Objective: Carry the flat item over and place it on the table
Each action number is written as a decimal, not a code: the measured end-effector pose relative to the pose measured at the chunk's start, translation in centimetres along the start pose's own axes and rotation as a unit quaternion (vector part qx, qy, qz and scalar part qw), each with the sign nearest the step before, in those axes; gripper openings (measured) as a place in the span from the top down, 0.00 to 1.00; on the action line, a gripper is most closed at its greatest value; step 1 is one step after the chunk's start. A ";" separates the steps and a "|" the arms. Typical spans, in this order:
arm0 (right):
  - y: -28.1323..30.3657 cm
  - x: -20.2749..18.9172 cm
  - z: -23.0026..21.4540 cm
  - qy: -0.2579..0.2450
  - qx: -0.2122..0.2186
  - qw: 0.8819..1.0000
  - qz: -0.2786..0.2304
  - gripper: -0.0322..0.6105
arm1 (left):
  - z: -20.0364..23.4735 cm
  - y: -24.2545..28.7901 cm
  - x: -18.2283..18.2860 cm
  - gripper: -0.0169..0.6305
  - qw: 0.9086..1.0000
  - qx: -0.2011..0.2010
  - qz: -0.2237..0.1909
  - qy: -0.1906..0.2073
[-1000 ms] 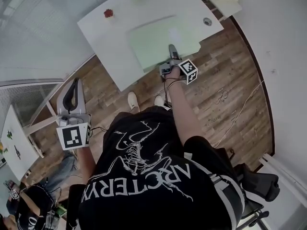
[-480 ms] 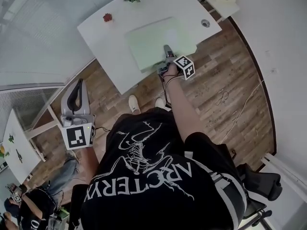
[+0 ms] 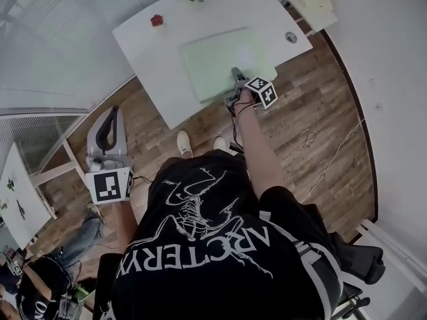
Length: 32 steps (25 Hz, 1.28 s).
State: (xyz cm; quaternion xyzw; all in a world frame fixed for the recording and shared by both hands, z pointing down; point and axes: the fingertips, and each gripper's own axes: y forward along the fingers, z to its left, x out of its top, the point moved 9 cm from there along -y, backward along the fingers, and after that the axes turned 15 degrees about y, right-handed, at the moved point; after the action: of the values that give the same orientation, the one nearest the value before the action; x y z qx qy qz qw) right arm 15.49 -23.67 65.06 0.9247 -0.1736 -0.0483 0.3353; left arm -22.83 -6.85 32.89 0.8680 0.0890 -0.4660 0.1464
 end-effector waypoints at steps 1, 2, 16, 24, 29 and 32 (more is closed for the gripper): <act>-0.1 0.0 0.2 -0.003 -0.011 1.000 -0.002 0.36 | 0.1 0.0 0.0 0.98 1.000 0.000 0.000 0.000; -0.2 0.0 0.4 -0.006 -0.019 1.000 -0.003 0.35 | 0.1 0.0 0.0 0.98 1.000 0.000 -0.001 0.000; -2.5 1.6 0.6 -0.085 -0.060 0.993 -0.051 0.35 | -0.1 0.7 0.2 0.98 1.000 -0.004 -0.011 -0.001; -11.6 1.2 8.0 -0.250 0.159 0.954 -0.045 0.35 | -0.9 1.2 0.8 0.98 1.000 -0.014 -0.028 -0.002; -18.8 -2.0 15.9 -0.464 0.300 0.832 -0.044 0.50 | -1.5 2.3 1.9 0.98 0.999 -0.035 -0.030 -0.001; -22.5 -4.1 19.1 -0.554 0.345 0.755 -0.068 0.82 | -1.4 3.1 2.2 0.98 0.999 -0.044 -0.026 0.004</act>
State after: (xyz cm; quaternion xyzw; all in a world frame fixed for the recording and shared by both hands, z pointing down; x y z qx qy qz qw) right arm 14.25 -17.70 35.92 0.7987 -0.2709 -0.5114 -0.1649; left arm -19.62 -9.22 32.28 0.8598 0.1324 -0.4620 0.1724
